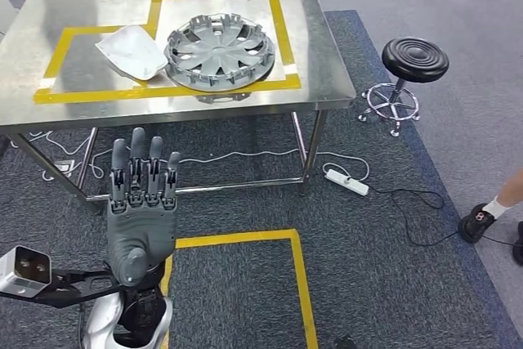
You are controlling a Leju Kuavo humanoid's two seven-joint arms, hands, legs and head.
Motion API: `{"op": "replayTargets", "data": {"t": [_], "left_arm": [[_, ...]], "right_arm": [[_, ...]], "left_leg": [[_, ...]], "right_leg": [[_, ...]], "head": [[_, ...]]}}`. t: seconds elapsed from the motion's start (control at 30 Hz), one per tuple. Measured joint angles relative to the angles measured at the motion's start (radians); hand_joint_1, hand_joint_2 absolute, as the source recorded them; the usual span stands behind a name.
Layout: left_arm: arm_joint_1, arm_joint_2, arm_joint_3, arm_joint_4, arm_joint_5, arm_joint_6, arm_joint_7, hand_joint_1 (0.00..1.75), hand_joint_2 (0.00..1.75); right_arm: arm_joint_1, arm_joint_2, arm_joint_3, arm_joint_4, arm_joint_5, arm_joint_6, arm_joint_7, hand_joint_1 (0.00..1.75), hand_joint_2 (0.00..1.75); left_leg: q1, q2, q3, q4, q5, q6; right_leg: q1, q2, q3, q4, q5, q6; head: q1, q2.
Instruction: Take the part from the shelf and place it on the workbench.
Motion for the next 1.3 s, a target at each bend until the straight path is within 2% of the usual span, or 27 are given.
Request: {"op": "replayTargets", "data": {"t": [0.03,0.07,0.1,0.17,0.2,0.23,0.3,0.33,0.37,0.4,0.43,0.5,0.53,0.57,0.67,0.7,0.77,0.83,0.87,0.9,0.93,1.0,1.07,1.17,1.2,1.23,1.3], "left_arm": [[0.000,0.000,0.001,0.000,0.000,0.003,0.000,0.00,0.00],[0.000,-0.001,0.001,0.000,-0.001,0.008,0.000,0.00,0.00],[0.000,-0.001,0.002,0.000,-0.002,0.014,0.001,0.00,0.00],[0.001,0.000,0.004,0.003,-0.005,0.030,0.009,0.00,0.00],[0.002,0.000,0.005,0.006,-0.006,0.040,0.017,0.00,0.00],[0.002,0.000,0.007,0.012,-0.007,0.051,0.026,0.00,0.00],[0.005,0.001,0.015,0.034,-0.020,0.085,0.051,0.00,0.00],[0.007,0.002,0.019,0.051,-0.036,0.111,0.065,0.00,0.00],[0.009,0.003,0.025,0.073,-0.059,0.141,0.080,0.00,0.00],[0.009,0.004,0.031,0.101,-0.090,0.178,0.093,0.00,0.00],[0.008,0.007,0.040,0.139,-0.128,0.223,0.105,0.00,0.00],[-0.004,0.012,0.064,0.242,-0.213,0.315,0.120,0.00,0.00],[-0.012,0.015,0.077,0.303,-0.252,0.358,0.128,0.00,0.00],[-0.021,0.017,0.092,0.370,-0.282,0.393,0.135,0.00,0.00],[-0.073,0.022,0.149,0.619,-0.335,0.473,0.151,0.00,0.00],[-0.094,0.024,0.175,0.714,-0.340,0.488,0.150,0.00,0.00],[-0.126,0.031,0.229,0.894,-0.335,0.498,0.150,0.00,0.00],[-0.141,0.038,0.275,1.041,-0.324,0.493,0.156,0.00,0.00],[-0.144,0.042,0.295,1.103,-0.318,0.489,0.161,0.00,0.00],[-0.146,0.046,0.311,1.156,-0.312,0.487,0.167,0.00,0.00],[-0.148,0.048,0.325,1.199,-0.306,0.489,0.175,0.00,0.00],[-0.155,0.052,0.355,1.270,-0.285,0.504,0.200,0.00,0.00],[-0.157,0.056,0.390,1.333,-0.262,0.512,0.235,0.00,0.00],[-0.137,0.063,0.432,1.406,-0.244,0.502,0.277,0.00,0.00],[-0.131,0.065,0.442,1.424,-0.241,0.500,0.285,0.00,0.00],[-0.126,0.068,0.450,1.440,-0.240,0.500,0.296,0.00,0.00],[-0.118,0.074,0.463,1.471,-0.242,0.513,0.334,0.00,0.00]], "right_arm": [[-0.003,0.000,0.000,0.000,0.001,0.000,-0.002,0.00,0.00],[-0.005,0.000,0.000,0.000,0.001,-0.001,-0.005,0.00,0.00],[-0.005,0.000,0.000,0.000,0.002,-0.002,-0.007,0.00,0.00],[-0.002,0.000,0.000,0.000,0.002,-0.003,-0.012,0.00,0.00],[-0.001,0.000,0.000,0.000,0.001,-0.003,-0.015,0.00,0.00],[0.000,0.000,0.000,0.000,0.001,-0.004,-0.017,0.00,0.00],[0.001,0.000,0.000,0.000,-0.001,-0.004,-0.019,0.00,0.00],[0.002,0.000,0.000,0.000,-0.002,-0.005,-0.020,0.00,0.00],[0.004,0.000,0.000,0.000,-0.003,-0.005,-0.020,0.00,0.00],[0.006,0.000,0.000,0.000,-0.003,-0.005,-0.020,0.00,0.00],[0.007,0.000,0.000,0.000,-0.003,-0.005,-0.020,0.00,0.00],[0.008,0.000,-0.001,0.000,-0.001,-0.004,-0.019,0.00,0.00],[0.007,0.000,-0.001,0.000,0.000,-0.003,-0.019,0.00,0.00],[0.007,0.000,-0.001,0.000,0.002,0.001,-0.019,0.00,0.00],[0.007,0.000,-0.001,0.000,0.013,0.024,-0.029,0.00,0.00],[0.007,0.000,-0.001,0.000,0.016,0.033,-0.035,0.00,0.00],[0.007,0.000,-0.001,0.000,0.019,0.049,-0.048,0.00,0.00],[0.011,0.000,-0.001,0.000,0.018,0.062,-0.056,0.00,0.00],[0.013,0.000,-0.001,0.000,0.017,0.066,-0.058,0.00,0.00],[0.016,0.000,-0.001,0.000,0.015,0.069,-0.059,0.00,0.00],[0.017,0.000,-0.001,0.000,0.011,0.070,-0.061,0.00,0.00],[0.015,0.000,-0.008,0.000,-0.007,0.070,-0.064,0.00,0.00],[0.010,-0.001,-0.021,0.000,-0.025,0.076,-0.069,0.00,0.00],[0.010,-0.001,-0.034,0.000,-0.036,0.092,-0.072,0.00,0.00],[0.011,-0.002,-0.037,0.000,-0.037,0.096,-0.072,0.00,0.00],[0.010,-0.002,-0.040,0.000,-0.037,0.099,-0.073,0.00,0.00],[0.005,-0.002,-0.044,0.000,-0.038,0.105,-0.082,0.00,0.00]], "left_leg": [[-0.001,0.000,-0.006,0.003,0.005,-0.005],[-0.002,0.000,-0.008,0.006,0.011,-0.011],[-0.002,0.000,-0.009,0.006,0.015,-0.017],[0.001,0.000,-0.014,0.010,0.017,-0.028],[0.002,0.000,-0.022,0.027,-0.003,-0.034],[0.003,-0.001,-0.037,0.062,-0.037,-0.039],[0.005,-0.001,-0.082,0.184,-0.126,-0.047],[0.005,-0.001,-0.101,0.242,-0.152,-0.049],[0.005,-0.001,-0.107,0.277,-0.158,-0.050],[0.006,-0.001,-0.096,0.275,-0.145,-0.050],[0.006,-0.001,-0.064,0.235,-0.119,-0.048],[0.006,-0.001,0.027,0.100,-0.072,-0.043],[0.005,-0.001,0.061,0.046,-0.063,-0.039],[0.004,-0.002,0.079,0.014,-0.062,-0.035],[0.004,-0.002,0.079,-0.003,-0.061,-0.016],[0.005,-0.001,0.078,-0.005,-0.058,-0.009],[0.006,0.002,0.073,-0.007,-0.053,0.000],[0.005,0.004,0.066,-0.006,-0.050,0.005],[0.004,0.004,0.065,-0.006,-0.049,0.007],[0.003,0.003,0.064,-0.006,-0.048,0.007],[0.003,0.002,0.064,-0.006,-0.048,0.007],[0.001,-0.001,0.066,-0.005,-0.048,0.004],[-0.003,-0.002,0.063,-0.002,-0.047,-0.005],[-0.003,-0.001,0.057,0.002,-0.048,-0.021],[-0.003,-0.001,0.052,0.014,-0.059,-0.027],[-0.002,-0.001,0.037,0.044,-0.081,-0.033],[0.001,-0.001,-0.020,0.165,-0.147,-0.043]], "right_leg": [[0.001,0.001,0.038,-0.061,-0.013,-0.004],[0.003,0.003,0.060,-0.099,-0.029,-0.009],[0.006,0.004,0.066,-0.114,-0.033,-0.016],[0.006,0.002,0.057,-0.111,-0.022,-0.033],[0.005,0.000,0.052,-0.111,-0.014,-0.040],[0.003,-0.001,0.046,-0.112,-0.005,-0.047],[0.003,-0.002,0.028,-0.111,0.010,-0.053],[0.003,-0.002,0.018,-0.111,0.017,-0.053],[0.003,-0.002,0.008,-0.110,0.023,-0.053],[0.003,-0.002,0.000,-0.110,0.029,-0.051],[0.002,-0.001,-0.005,-0.109,0.033,-0.048],[0.004,0.000,-0.013,-0.108,0.039,-0.041],[0.005,0.000,-0.015,-0.107,0.041,-0.037],[0.006,0.001,-0.018,-0.106,0.044,-0.032],[0.005,0.002,-0.023,-0.103,0.047,-0.017],[0.005,0.001,-0.031,-0.087,0.035,-0.012],[0.004,0.000,-0.076,0.006,-0.022,-0.004],[0.003,0.000,-0.137,0.144,-0.083,0.000],[0.003,0.000,-0.153,0.184,-0.092,0.000],[0.003,0.000,-0.152,0.185,-0.082,-0.001],[0.004,0.000,-0.130,0.146,-0.055,-0.004],[0.006,0.000,-0.057,0.005,0.010,-0.014],[0.008,0.002,-0.010,-0.089,0.035,-0.022],[0.008,0.005,-0.008,-0.102,0.034,-0.035],[0.006,0.005,-0.009,-0.103,0.036,-0.040],[0.003,0.003,-0.009,-0.105,0.038,-0.045],[0.001,0.001,-0.013,-0.106,0.041,-0.051]], "head": [[-0.001,0.000],[-0.001,0.000],[-0.002,0.000],[-0.003,0.000],[-0.005,0.000],[-0.006,0.000],[-0.008,0.000],[-0.008,0.000],[-0.008,0.000],[-0.008,0.000],[-0.008,0.000],[-0.008,0.000],[-0.008,0.000],[-0.008,0.000],[-0.005,0.000],[-0.002,0.000],[0.004,0.000],[0.008,0.000],[0.008,0.000],[0.008,0.000],[0.008,0.000],[0.009,0.000],[0.009,0.000],[0.008,0.000],[0.007,0.000],[0.004,0.000],[0.000,0.000]]}}
